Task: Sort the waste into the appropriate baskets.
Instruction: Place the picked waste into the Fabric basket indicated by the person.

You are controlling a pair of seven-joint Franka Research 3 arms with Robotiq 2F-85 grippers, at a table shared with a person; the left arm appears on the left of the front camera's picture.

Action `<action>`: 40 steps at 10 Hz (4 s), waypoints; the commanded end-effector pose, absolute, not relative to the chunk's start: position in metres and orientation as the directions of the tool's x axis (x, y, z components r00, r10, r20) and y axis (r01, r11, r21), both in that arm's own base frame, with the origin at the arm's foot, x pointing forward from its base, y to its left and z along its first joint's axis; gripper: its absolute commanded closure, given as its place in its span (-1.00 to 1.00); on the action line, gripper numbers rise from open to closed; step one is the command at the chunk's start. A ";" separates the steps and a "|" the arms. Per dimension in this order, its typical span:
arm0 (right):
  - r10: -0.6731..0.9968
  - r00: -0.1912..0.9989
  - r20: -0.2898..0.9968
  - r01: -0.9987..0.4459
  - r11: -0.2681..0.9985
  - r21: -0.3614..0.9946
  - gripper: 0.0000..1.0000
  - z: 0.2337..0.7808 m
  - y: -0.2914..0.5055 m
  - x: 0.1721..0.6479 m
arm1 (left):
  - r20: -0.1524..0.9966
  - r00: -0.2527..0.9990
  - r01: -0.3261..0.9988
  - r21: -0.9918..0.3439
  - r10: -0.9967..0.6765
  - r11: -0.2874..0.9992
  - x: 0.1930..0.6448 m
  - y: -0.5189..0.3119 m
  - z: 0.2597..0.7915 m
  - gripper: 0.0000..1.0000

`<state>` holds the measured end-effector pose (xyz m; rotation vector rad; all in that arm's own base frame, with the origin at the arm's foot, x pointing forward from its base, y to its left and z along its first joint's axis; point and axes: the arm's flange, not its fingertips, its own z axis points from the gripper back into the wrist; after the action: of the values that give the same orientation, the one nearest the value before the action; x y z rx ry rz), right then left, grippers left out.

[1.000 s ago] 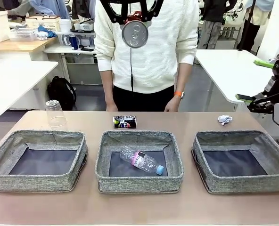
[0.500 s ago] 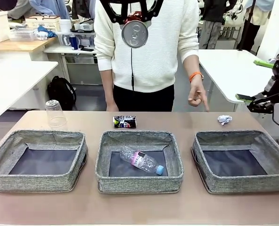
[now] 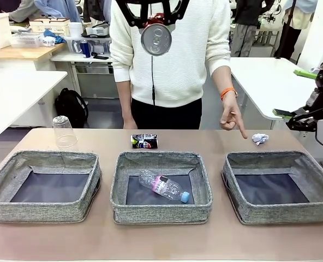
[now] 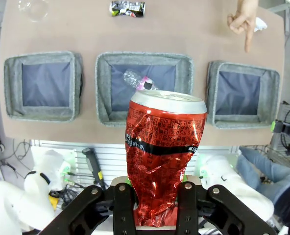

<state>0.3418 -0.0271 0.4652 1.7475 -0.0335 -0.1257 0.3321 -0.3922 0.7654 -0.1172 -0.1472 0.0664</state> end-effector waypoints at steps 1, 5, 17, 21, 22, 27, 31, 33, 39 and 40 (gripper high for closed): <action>-0.081 0.996 -0.041 0.027 -0.173 0.984 -1.00 0.464 -0.028 0.339 | 0.157 0.984 -0.068 -0.120 0.087 0.990 0.330 -0.388 0.764 0.39; -0.093 0.993 -0.066 0.048 -0.180 0.982 -1.00 0.465 -0.027 0.342 | 0.142 0.987 -0.057 -0.121 0.075 0.991 0.332 -0.392 0.765 0.39; -0.383 0.921 0.072 -0.015 0.151 0.988 -1.00 0.467 -0.175 0.239 | 0.050 0.967 0.243 -0.469 -0.249 0.849 0.409 -0.603 0.493 0.39; -0.383 0.921 0.072 -0.015 0.151 0.988 -1.00 0.467 -0.175 0.239 | 0.022 0.957 0.276 -0.370 -0.288 0.887 0.411 -0.640 0.477 0.39; -0.383 0.921 0.072 -0.015 0.151 0.988 -1.00 0.467 -0.175 0.239 | 0.024 0.959 0.272 -0.369 -0.283 0.889 0.411 -0.640 0.478 0.39; -0.383 0.921 0.072 -0.015 0.151 0.988 -1.00 0.467 -0.175 0.239 | 0.005 0.955 0.278 -0.367 -0.297 0.888 0.413 -0.641 0.476 -0.76; -0.383 0.921 0.072 -0.015 0.151 0.988 -1.00 0.467 -0.175 0.239 | 0.006 0.958 0.268 -0.384 -0.288 0.884 0.413 -0.640 0.477 -1.00; -0.383 0.921 0.072 -0.015 0.151 0.988 -1.00 0.467 -0.175 0.239 | 0.010 0.958 0.267 -0.389 -0.285 0.882 0.414 -0.640 0.479 -1.00; -0.365 0.930 0.051 0.001 0.140 0.990 -1.00 0.466 -0.172 0.241 | 0.019 0.946 0.308 -0.358 -0.323 0.882 0.405 -0.621 0.508 -1.00; -0.343 0.939 0.034 0.017 0.144 0.989 -1.00 0.468 -0.163 0.251 | 0.062 0.946 0.318 -0.371 -0.319 0.872 0.392 -0.592 0.537 -1.00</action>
<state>0.2399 -0.1708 0.4644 1.4060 -0.3212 -0.2529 0.4052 -0.6229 0.5082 -0.4021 0.0319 -0.3104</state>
